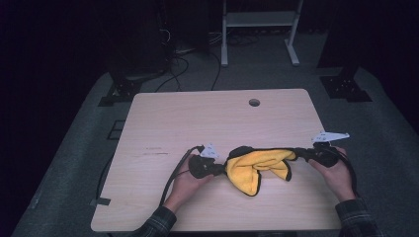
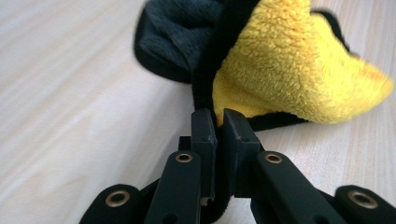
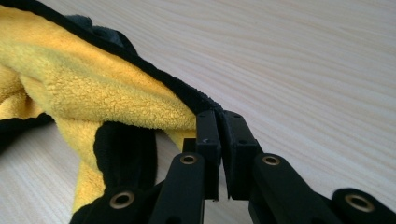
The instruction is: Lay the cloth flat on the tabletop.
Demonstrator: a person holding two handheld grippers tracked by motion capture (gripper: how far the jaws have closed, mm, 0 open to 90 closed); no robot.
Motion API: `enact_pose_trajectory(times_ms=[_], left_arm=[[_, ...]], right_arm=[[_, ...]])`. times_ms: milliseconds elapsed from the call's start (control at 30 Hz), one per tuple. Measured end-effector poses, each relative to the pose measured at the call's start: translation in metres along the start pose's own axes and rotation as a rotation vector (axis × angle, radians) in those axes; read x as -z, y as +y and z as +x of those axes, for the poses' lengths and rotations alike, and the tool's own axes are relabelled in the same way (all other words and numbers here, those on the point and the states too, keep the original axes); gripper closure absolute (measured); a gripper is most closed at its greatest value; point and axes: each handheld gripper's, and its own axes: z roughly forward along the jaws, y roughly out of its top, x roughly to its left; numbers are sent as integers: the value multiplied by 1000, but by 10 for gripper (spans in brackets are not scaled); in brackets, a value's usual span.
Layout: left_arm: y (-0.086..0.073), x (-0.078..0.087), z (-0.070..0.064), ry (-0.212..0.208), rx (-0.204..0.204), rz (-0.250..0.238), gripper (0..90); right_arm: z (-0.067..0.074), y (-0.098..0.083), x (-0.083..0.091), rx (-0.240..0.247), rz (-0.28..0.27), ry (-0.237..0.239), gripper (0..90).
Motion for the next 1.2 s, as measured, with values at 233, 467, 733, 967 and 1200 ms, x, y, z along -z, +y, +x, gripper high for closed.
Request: enact_pose_trajectory(times_ms=[233,467,733,967,1200], left_arm=[[-1,36,18,50,60,-94,835],[-6,70,36,96,112,-186,840],[-11,105,49,136,148,-263,900],[-21,64,46,49,153,-165,772],[-23,24,33,61,110,-18,578]], right_arm=[[4,5,7,3,-31,11,850],[11,15,16,16,-76,31,851],[19,28,22,45,-109,43,852],[17,27,20,41,-106,41,852],[17,26,20,43,-104,41,853]])
